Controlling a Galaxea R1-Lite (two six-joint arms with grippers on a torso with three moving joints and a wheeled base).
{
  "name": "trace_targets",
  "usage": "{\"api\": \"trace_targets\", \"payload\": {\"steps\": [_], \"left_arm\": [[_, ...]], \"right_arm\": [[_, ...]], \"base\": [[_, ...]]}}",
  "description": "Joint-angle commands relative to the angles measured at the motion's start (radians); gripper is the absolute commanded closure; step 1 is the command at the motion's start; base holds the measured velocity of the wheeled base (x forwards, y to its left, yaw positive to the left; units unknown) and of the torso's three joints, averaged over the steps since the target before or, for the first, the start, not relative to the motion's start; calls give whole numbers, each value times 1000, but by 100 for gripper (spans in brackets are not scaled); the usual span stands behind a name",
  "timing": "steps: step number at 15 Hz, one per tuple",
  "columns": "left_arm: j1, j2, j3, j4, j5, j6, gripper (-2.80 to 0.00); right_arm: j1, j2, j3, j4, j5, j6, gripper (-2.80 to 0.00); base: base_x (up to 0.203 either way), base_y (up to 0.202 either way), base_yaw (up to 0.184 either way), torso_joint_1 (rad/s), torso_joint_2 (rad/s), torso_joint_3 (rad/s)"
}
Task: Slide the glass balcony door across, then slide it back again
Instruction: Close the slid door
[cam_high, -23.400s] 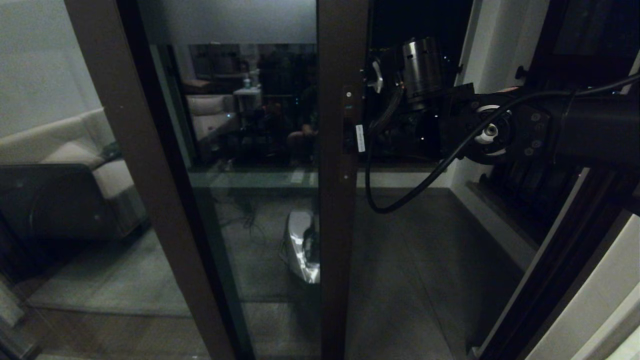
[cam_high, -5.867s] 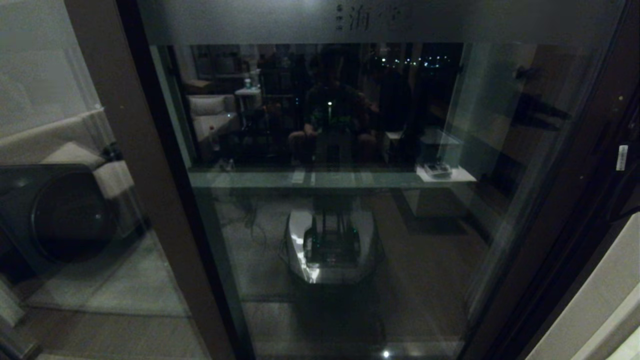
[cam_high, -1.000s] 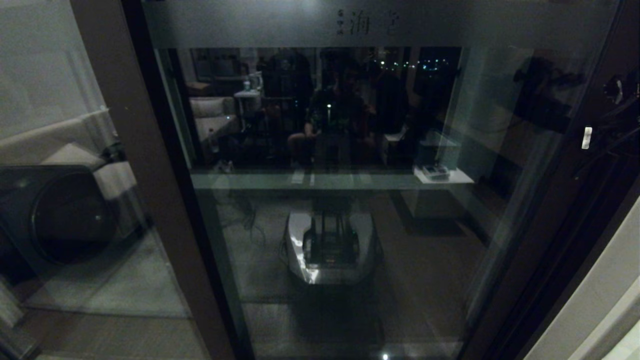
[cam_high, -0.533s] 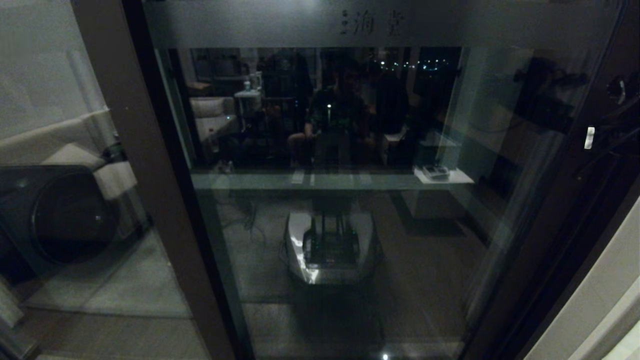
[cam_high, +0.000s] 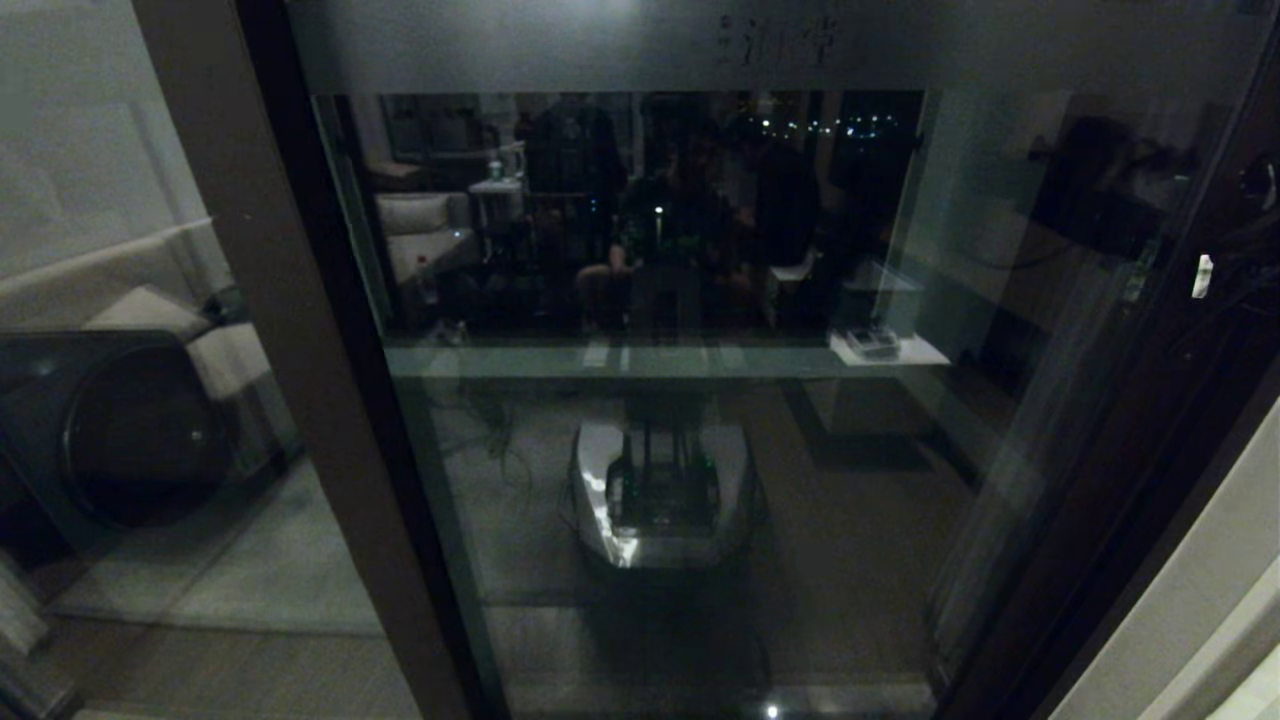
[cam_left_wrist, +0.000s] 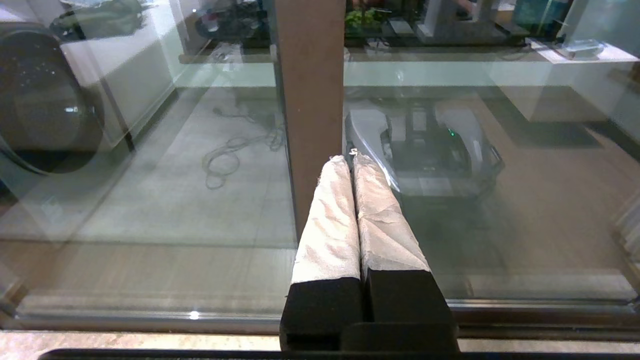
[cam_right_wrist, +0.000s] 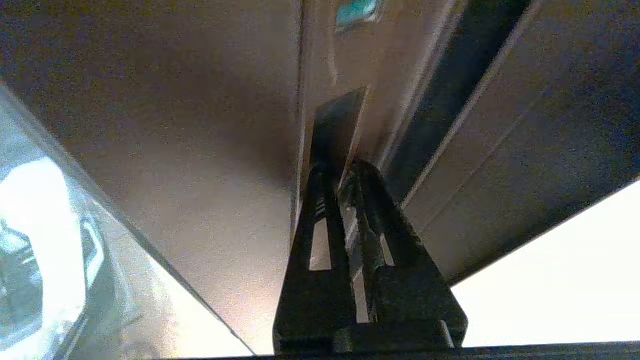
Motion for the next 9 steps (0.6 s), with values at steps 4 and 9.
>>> {"api": "trace_targets", "payload": {"steps": [4, 9], "left_arm": [[0, 0, 0, 0, 0, 0, 0], [1, 0, 0, 0, 0, 0, 0]], "right_arm": [[1, -39, 41, 11, 8, 1, 0], [4, -154, 137, 11, 41, 2, 0]], "base": [[0, 0, 0, 0, 0, 0], [0, 0, 0, 0, 0, 0]]}}
